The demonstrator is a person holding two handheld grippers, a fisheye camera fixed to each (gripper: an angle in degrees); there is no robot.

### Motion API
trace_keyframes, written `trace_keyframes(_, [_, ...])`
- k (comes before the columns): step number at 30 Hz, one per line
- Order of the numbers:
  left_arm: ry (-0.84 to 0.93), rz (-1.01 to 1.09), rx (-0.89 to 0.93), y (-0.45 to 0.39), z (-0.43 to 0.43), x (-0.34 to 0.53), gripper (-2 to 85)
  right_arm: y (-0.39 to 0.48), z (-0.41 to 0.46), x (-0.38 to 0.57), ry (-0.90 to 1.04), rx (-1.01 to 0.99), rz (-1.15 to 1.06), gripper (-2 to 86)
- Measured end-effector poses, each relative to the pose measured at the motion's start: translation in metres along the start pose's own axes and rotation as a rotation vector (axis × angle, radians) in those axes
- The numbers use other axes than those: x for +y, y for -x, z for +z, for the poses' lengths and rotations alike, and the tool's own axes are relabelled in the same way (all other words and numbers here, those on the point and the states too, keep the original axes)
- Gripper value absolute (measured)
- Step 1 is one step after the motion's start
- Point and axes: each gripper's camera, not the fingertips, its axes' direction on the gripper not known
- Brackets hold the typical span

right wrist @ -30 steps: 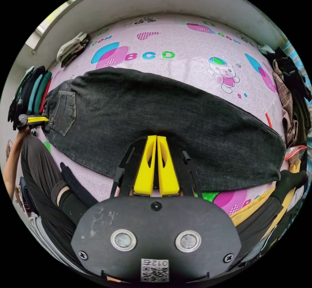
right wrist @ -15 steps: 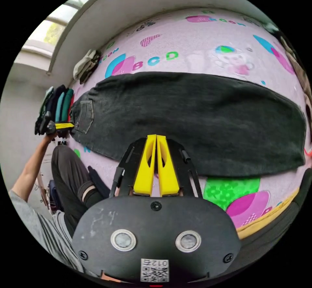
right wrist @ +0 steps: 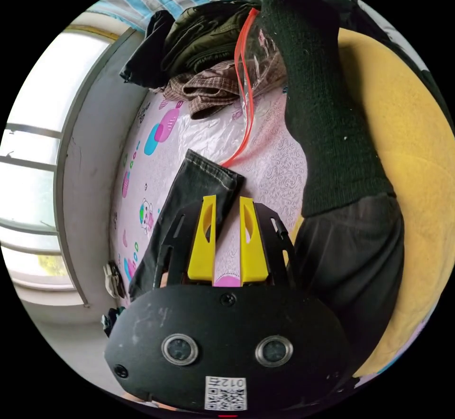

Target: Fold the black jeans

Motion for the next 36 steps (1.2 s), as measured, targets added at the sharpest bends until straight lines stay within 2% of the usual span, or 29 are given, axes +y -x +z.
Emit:
trace_keyframes(3, [0.029, 0.015, 0.031, -0.015, 0.017, -0.015, 0.7, -0.01, -0.002, -0.022, 0.005, -0.003, 0.017, 6.9])
trace_keyframes(7, [0.12, 0.074, -0.074, -0.039, 0.047, -0.026, 0.6, -0.012, -0.003, -0.043, 0.045, -0.045, 0.022, 2.1])
trace_keyframes(13, [0.107, 0.045, -0.024, -0.037, 0.057, -0.029, 0.5, 0.028, -0.064, -0.058, -0.129, -0.247, -0.296, 0.7])
trace_keyframes(15, [0.105, 0.03, -0.007, -0.036, 0.06, -0.03, 0.5, 0.012, -0.052, -0.064, -0.084, -0.153, -0.262, 0.7])
trace_keyframes(17, [0.104, 0.023, 0.003, -0.036, 0.063, -0.031, 0.5, -0.018, -0.017, -0.074, 0.052, -0.047, -0.178, 0.8])
trace_keyframes(20, [0.104, 0.025, 0.005, -0.038, 0.067, -0.032, 0.5, -0.024, -0.004, -0.076, 0.039, -0.024, -0.188, 1.4])
trace_keyframes(26, [0.103, 0.019, 0.027, -0.04, 0.074, -0.034, 0.5, 0.004, -0.003, -0.088, 0.091, 0.22, -0.192, 4.4])
trace_keyframes(30, [0.099, 0.024, 0.024, -0.043, 0.075, -0.032, 0.6, 0.026, -0.025, -0.097, -0.08, 0.245, -0.293, 4.2])
trace_keyframes(32, [0.041, 0.036, -0.025, -0.053, 0.061, -0.034, 0.7, 0.041, -0.014, -0.113, -0.023, 0.136, -0.392, 5.0])
trace_keyframes(34, [-0.082, 0.068, -0.029, -0.067, 0.038, -0.045, 0.7, 0.047, 0.004, -0.128, 0.04, 0.103, -0.397, 6.1])
trace_keyframes(36, [-0.099, 0.122, -0.036, -0.08, 0.032, -0.064, 0.7, 0.05, 0.022, -0.14, 0.07, 0.101, -0.385, 7.4])
